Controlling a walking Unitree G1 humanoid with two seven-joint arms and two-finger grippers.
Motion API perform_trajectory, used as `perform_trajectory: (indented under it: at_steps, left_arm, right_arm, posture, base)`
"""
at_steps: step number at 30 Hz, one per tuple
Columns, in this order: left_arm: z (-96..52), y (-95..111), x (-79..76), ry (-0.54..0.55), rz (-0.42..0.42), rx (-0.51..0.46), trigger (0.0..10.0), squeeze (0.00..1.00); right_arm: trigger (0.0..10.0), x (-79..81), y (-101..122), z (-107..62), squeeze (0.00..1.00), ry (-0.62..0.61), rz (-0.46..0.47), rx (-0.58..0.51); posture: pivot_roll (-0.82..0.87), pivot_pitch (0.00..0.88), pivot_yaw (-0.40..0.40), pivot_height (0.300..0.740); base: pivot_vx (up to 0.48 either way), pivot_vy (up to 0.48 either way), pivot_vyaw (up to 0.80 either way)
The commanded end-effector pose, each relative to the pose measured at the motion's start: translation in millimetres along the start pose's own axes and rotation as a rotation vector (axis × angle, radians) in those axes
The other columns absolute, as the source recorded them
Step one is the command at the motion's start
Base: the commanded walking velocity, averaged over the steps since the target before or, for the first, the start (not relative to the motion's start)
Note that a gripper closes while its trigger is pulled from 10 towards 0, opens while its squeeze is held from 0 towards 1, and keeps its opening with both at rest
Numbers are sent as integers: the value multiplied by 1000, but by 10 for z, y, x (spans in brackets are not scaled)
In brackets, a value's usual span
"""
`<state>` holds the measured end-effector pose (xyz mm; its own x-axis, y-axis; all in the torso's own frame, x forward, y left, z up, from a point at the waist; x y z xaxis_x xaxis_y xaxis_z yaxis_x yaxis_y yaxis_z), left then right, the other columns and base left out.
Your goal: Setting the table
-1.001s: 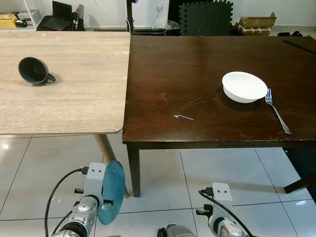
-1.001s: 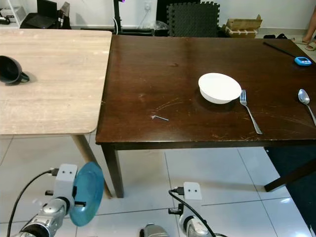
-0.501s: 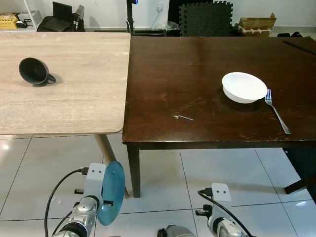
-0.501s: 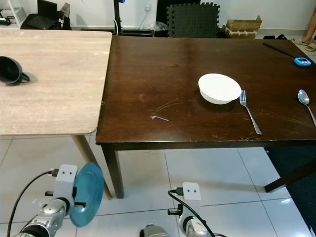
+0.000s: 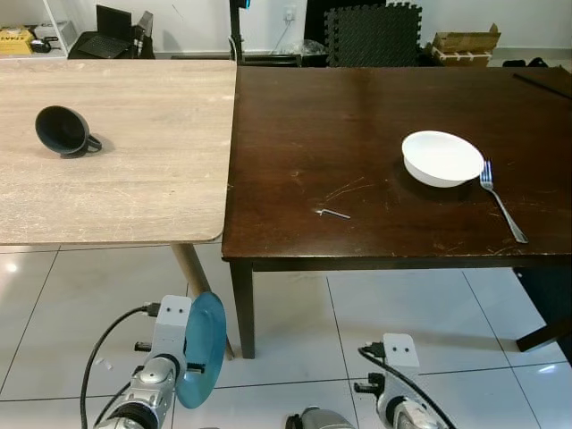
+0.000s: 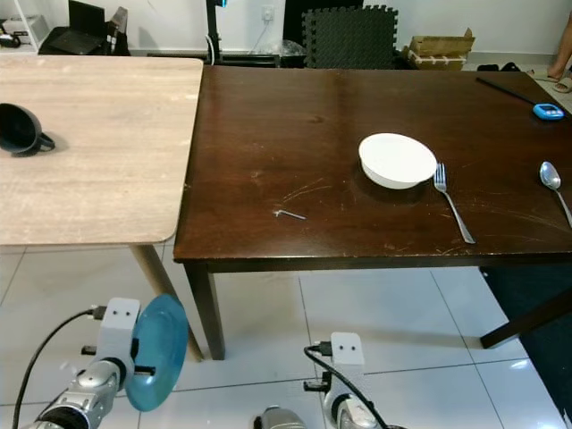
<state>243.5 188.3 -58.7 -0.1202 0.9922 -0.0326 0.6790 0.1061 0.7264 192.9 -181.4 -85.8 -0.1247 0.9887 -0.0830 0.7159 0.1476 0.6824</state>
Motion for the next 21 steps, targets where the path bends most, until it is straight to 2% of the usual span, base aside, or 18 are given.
perform_trajectory:
  at_steps: [1, 21]
  left_arm:
    - [-15, -92, 7, 5, -2, 34, 10000, 0]
    - [-16, -95, 12, 9, -16, 36, 10000, 0]
  right_arm:
    - [10000, 10, -71, -19, 0, 0, 5, 23]
    - [10000, 5, -75, -21, 0, -3, 5, 24]
  posture:
    - [37, 9, 49, 740]
    - [36, 16, 47, 740]
  base:
    - [0, 0, 0]
    - [0, 0, 0]
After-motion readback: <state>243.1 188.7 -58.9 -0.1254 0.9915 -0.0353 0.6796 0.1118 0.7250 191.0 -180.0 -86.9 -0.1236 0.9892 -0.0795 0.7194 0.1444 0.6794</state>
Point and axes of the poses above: a point about 5 cm out from each wrist's last joint towards the gripper, its own z axis pointing out of the wrist towards the gripper, its own y axis along the axis of the wrist's last joint, x = y × z, the point moved 1 cm from there along z, pointing out of the wrist towards the gripper, and after that the axes turned 12 degrees about -z, right-handed, at the moved point
